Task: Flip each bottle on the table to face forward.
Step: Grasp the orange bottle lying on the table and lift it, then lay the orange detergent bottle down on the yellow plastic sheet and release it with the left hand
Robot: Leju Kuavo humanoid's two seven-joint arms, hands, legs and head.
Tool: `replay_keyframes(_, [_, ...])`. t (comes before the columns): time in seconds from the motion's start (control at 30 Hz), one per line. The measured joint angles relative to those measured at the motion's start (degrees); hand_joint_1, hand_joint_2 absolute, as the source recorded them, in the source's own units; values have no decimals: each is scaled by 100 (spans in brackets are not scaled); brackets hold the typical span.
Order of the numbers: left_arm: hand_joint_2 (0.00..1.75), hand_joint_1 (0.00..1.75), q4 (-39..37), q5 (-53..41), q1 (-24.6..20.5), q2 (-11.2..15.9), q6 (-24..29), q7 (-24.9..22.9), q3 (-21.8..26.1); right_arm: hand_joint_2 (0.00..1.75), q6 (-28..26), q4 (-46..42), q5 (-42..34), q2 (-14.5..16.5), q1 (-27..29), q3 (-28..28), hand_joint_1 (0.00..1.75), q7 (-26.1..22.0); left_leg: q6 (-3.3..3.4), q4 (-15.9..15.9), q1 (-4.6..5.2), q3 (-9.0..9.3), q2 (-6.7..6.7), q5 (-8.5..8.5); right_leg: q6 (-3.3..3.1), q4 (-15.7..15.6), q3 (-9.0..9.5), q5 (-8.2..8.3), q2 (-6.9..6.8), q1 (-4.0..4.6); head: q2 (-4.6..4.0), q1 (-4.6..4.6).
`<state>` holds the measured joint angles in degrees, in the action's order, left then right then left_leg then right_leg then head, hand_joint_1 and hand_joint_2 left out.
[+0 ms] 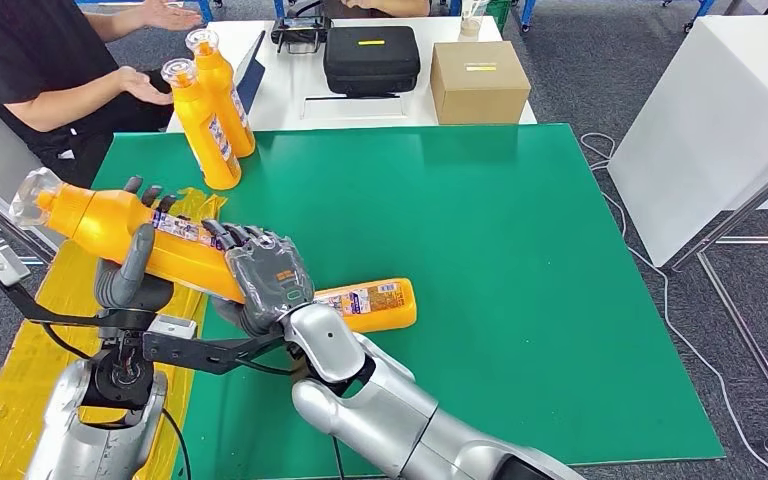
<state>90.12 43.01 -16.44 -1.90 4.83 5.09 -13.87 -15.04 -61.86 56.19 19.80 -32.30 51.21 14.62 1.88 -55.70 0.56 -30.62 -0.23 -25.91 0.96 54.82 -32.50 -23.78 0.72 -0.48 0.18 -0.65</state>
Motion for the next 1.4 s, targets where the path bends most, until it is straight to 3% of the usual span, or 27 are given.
replay_keyframes(0.7, [175, 175, 40, -165, 7, -33, 53, 28, 60, 175, -4, 23, -241, -52, -75, 57, 175, 38, 0, 0, 0, 0, 0, 0, 0, 0, 0, 0, 0, 0, 0, -1])
replay_keyframes(0.73, [175, 175, 43, -172, 8, -33, 54, 28, 63, 175, -21, 29, -249, -60, -75, 57, 163, 36, 0, 0, 0, 0, 0, 0, 0, 0, 0, 0, 0, 0, 0, -1])
replay_keyframes(0.77, [175, 175, 46, -181, 8, -33, 54, 28, 66, 175, -31, 34, -257, -66, -75, 57, 120, 32, 0, 0, 0, 0, 0, 0, 0, 0, 0, 0, 0, 0, 0, -1])
replay_keyframes(0.83, [175, 175, 51, -206, 8, -34, 54, 30, 69, 87, -45, 44, -273, -75, -74, 58, 32, 28, 0, 0, 0, 0, 0, 0, 0, 0, 0, 0, 0, 0, 0, -1])
replay_keyframes(0.87, [175, 175, 56, -222, 11, -33, 53, 32, 71, 44, -54, 47, -278, -86, -70, 58, 0, 30, 0, 0, 0, 0, 0, 0, 0, 0, 0, 0, 0, 0, 0, 0])
replay_keyframes(0.9, [175, 175, 65, -244, 19, -31, 52, 35, 73, 0, -62, 50, -285, -104, -63, 58, 0, 36, 0, 0, 0, 0, 0, 0, 0, 0, 0, 0, 0, 0, 0, -1])
replay_keyframes(1.4, [175, 175, 341, -351, 394, 36, -10, 114, 521, 0, -1, -616, -615, -602, 430, -726, 0, -107, 0, 0, 0, -3, -1, 0, 0, 0, 0, 0, -1, -1, 0, -1])
